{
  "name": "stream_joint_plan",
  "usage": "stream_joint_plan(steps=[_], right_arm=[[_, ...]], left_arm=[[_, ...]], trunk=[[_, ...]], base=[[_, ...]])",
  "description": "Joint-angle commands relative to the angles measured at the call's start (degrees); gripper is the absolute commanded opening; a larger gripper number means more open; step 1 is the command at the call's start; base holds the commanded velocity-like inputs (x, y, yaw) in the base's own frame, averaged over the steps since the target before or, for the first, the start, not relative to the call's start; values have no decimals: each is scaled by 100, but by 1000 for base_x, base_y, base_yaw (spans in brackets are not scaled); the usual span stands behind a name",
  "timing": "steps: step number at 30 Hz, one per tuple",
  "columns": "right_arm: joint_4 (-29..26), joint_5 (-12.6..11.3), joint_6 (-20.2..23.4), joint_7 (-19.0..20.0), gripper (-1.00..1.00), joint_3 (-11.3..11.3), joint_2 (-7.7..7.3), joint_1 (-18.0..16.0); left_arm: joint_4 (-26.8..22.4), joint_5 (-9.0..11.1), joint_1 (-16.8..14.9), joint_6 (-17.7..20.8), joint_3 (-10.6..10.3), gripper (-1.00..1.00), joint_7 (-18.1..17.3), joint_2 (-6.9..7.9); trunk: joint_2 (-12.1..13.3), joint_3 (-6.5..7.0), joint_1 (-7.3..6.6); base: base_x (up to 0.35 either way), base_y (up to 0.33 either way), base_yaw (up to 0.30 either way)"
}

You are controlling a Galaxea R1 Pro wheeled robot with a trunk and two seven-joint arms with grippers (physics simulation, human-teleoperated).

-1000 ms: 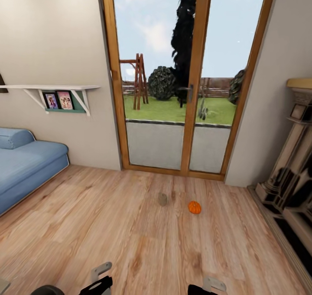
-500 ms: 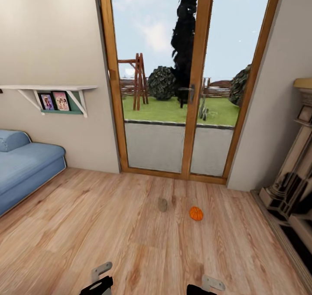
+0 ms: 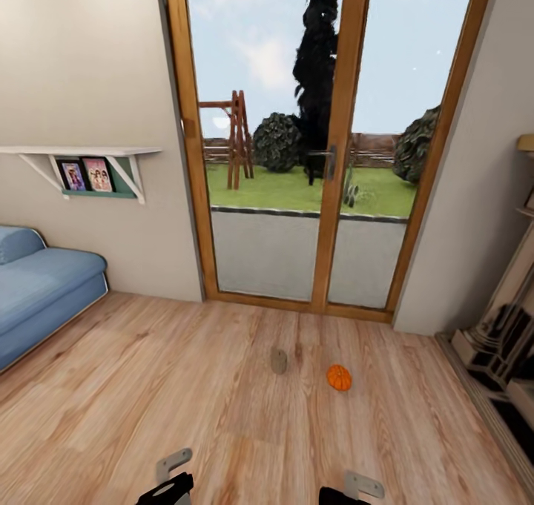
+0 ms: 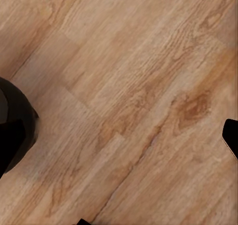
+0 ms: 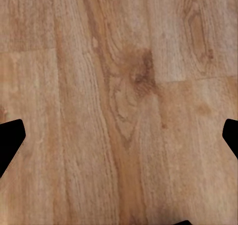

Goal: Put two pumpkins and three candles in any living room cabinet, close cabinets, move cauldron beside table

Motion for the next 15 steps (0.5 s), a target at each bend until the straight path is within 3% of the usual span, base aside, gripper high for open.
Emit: stream_joint_plan(steps=[1, 15], right_arm=[[-6, -49, 4, -44, 100, 48, -3, -5], [-6, -49, 4, -62, 100, 57, -1, -3]], left_arm=[[0, 61, -4, -24, -48, 100, 19, -1], [-2, 61, -4, -24, -48, 100, 19, -1]], trunk=[[-3, -6, 2], [-3, -6, 2]], base=[[214, 0, 0], [214, 0, 0]])
